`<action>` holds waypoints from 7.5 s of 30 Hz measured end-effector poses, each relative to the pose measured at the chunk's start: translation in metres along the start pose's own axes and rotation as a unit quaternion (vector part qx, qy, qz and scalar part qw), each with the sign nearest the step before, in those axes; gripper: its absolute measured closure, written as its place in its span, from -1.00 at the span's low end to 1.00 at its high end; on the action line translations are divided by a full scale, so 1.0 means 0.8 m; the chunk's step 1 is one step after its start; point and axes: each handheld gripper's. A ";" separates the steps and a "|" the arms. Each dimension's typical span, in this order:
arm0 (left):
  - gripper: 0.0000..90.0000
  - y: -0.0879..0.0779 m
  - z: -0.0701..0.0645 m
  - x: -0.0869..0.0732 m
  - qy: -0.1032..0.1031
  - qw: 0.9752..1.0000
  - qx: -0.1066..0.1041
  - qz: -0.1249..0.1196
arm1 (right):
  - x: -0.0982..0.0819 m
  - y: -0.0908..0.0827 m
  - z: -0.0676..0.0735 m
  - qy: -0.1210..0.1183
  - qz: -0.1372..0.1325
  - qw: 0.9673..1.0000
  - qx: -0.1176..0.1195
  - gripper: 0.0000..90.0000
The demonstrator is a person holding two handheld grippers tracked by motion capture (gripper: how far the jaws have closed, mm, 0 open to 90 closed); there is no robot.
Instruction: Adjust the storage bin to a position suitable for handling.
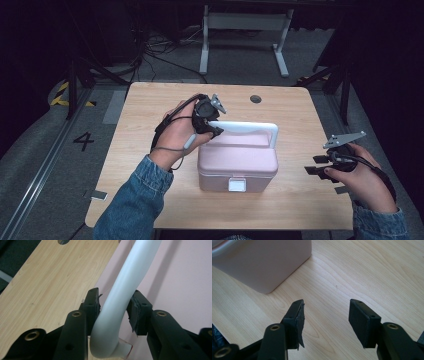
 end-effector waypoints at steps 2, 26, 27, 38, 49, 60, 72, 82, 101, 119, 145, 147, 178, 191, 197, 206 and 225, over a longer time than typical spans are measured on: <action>0.44 -0.003 0.000 0.001 -0.005 1.000 0.001 0.000 | 0.000 -0.001 0.001 0.002 -0.002 1.000 0.000 0.04; 0.44 -0.020 0.010 0.014 -0.013 1.000 -0.001 -0.017 | 0.001 0.000 0.001 0.000 -0.005 1.000 0.000 0.03; 0.44 -0.020 0.011 0.014 -0.015 1.000 -0.003 -0.018 | 0.001 0.000 0.001 0.001 -0.004 1.000 0.000 0.03; 0.40 -0.019 0.021 0.014 -0.020 0.999 0.008 -0.045 | 0.009 -0.005 0.011 -0.015 -0.028 0.999 0.009 0.09; 0.38 -0.017 0.032 0.014 -0.033 0.998 0.016 -0.060 | 0.018 -0.010 0.025 -0.029 -0.061 0.997 0.028 0.13; 0.39 -0.014 0.044 0.012 -0.059 0.995 0.025 -0.077 | 0.030 -0.021 0.041 -0.041 -0.124 0.990 0.045 0.23; 0.39 -0.011 0.051 0.015 -0.072 0.993 0.030 -0.085 | 0.046 -0.019 0.060 -0.052 -0.172 0.980 0.087 0.56; 0.38 -0.007 0.058 0.019 -0.082 0.992 0.035 -0.086 | 0.059 -0.016 0.068 -0.058 -0.219 0.970 0.094 0.91; 0.38 -0.009 0.056 0.016 -0.087 0.993 0.028 -0.078 | 0.067 -0.013 0.071 -0.039 -0.280 0.955 0.091 1.00; 0.02 -0.035 0.050 0.007 -0.091 0.989 0.035 -0.114 | 0.067 -0.010 0.071 -0.034 -0.279 0.955 0.094 1.00; -0.02 -0.099 0.009 -0.104 -0.111 0.981 0.029 -0.155 | 0.069 -0.010 0.069 -0.016 -0.295 0.949 0.106 1.00; -0.02 -0.095 0.004 -0.112 -0.114 0.981 0.021 -0.157 | 0.069 -0.010 0.069 -0.016 -0.296 0.949 0.106 1.00; -0.06 -0.032 -0.024 -0.086 -0.082 0.974 0.037 -0.207 | 0.069 -0.007 0.067 0.001 -0.304 0.945 0.119 0.93; -0.01 -0.026 -0.024 -0.070 -0.046 0.975 0.068 -0.208 | 0.068 -0.009 0.066 0.011 -0.309 0.943 0.123 0.84; 0.11 -0.029 -0.022 -0.065 -0.039 0.975 0.073 -0.208 | 0.067 -0.013 0.067 0.016 -0.312 0.942 0.123 0.66; 0.22 -0.035 -0.011 -0.058 -0.043 0.975 0.067 -0.205 | 0.059 -0.025 0.063 0.021 -0.312 0.943 0.111 0.61; 0.52 -0.040 0.032 -0.037 -0.068 0.973 0.062 -0.209 | 0.037 -0.041 0.048 0.047 -0.318 0.943 0.085 0.61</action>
Point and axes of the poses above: each handheld gripper's, and its own axes: y roughly forward along the jaws, x roughly out of its top, z roughly to its left, and after that the axes turned 3 degrees about -z, right-handed
